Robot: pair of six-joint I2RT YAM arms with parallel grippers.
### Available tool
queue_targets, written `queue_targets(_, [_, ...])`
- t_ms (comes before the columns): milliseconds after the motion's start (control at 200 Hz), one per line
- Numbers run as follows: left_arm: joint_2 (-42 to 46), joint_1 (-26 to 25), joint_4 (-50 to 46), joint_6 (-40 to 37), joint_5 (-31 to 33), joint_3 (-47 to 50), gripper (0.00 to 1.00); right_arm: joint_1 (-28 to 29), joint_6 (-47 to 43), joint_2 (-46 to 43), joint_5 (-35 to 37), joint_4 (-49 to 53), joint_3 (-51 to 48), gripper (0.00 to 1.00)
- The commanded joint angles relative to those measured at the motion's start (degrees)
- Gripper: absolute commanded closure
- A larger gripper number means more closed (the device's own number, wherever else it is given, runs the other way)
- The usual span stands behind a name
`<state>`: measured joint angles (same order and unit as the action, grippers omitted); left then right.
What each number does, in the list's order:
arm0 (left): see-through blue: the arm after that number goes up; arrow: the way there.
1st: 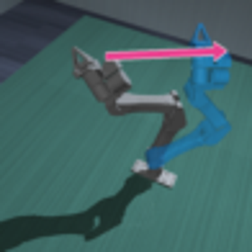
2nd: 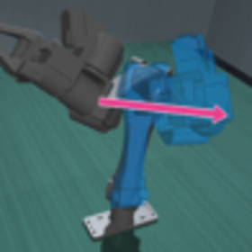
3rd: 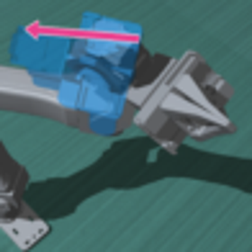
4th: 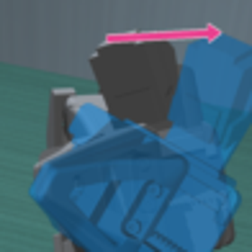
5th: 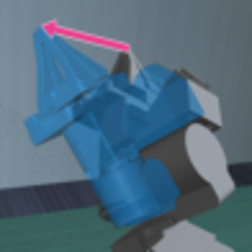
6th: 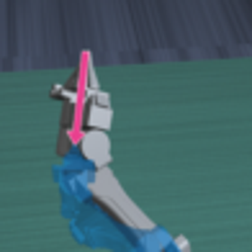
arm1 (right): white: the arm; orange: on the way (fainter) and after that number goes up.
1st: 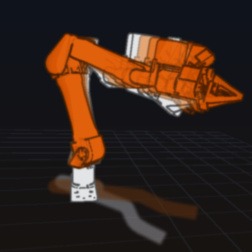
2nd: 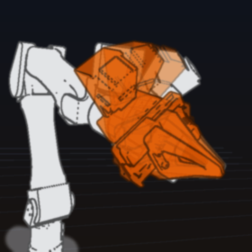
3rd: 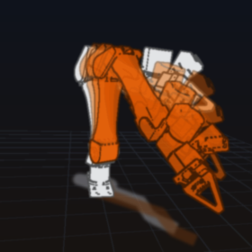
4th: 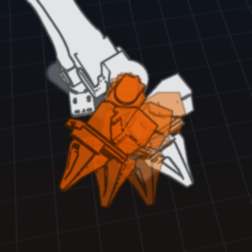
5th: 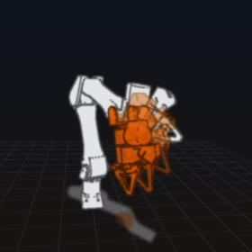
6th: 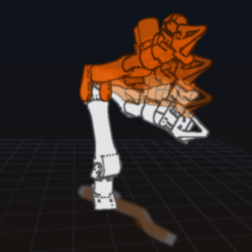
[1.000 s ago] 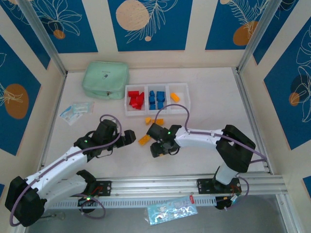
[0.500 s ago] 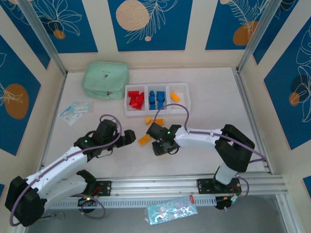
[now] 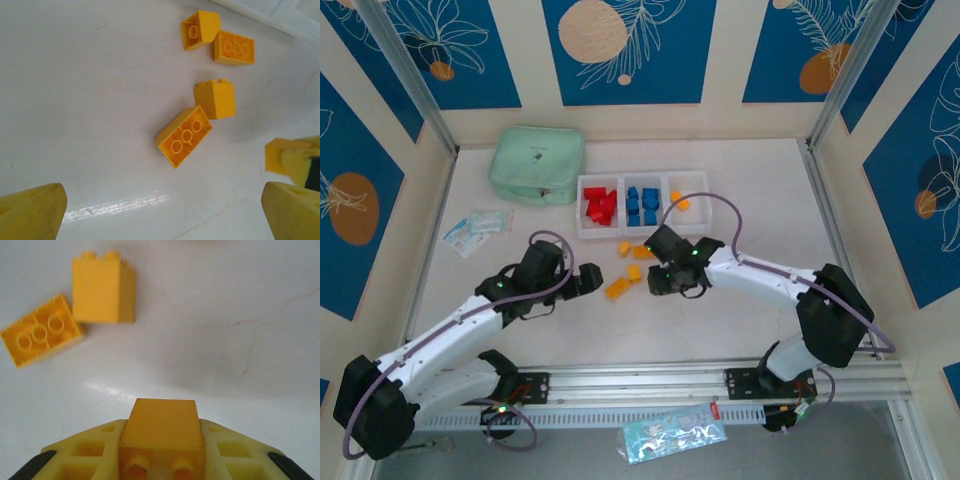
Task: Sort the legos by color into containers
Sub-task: Place the lego in the container.
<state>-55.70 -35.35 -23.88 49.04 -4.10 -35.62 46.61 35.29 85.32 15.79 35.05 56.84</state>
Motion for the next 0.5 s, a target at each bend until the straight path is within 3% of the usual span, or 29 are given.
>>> queue_targets(0, [-1.7, 0.5, 2.6, -1.4, -2.3, -3.4, 0.01, -4.4, -3.7, -2.3, -0.9, 2.8, 4.0, 0.73])
queue_targets(235, [-7.3, -0.1, 5.6, -3.2, -3.5, -8.4, 0.01, -15.4, -9.4, 2.7, -0.9, 2.6, 14.2, 0.73])
queue_targets(495, [-13.7, -0.4, 8.5, -4.3, -3.7, -13.7, 0.01, -22.9, -13.5, 18.0, 0.9, 0.9, 29.0, 0.73])
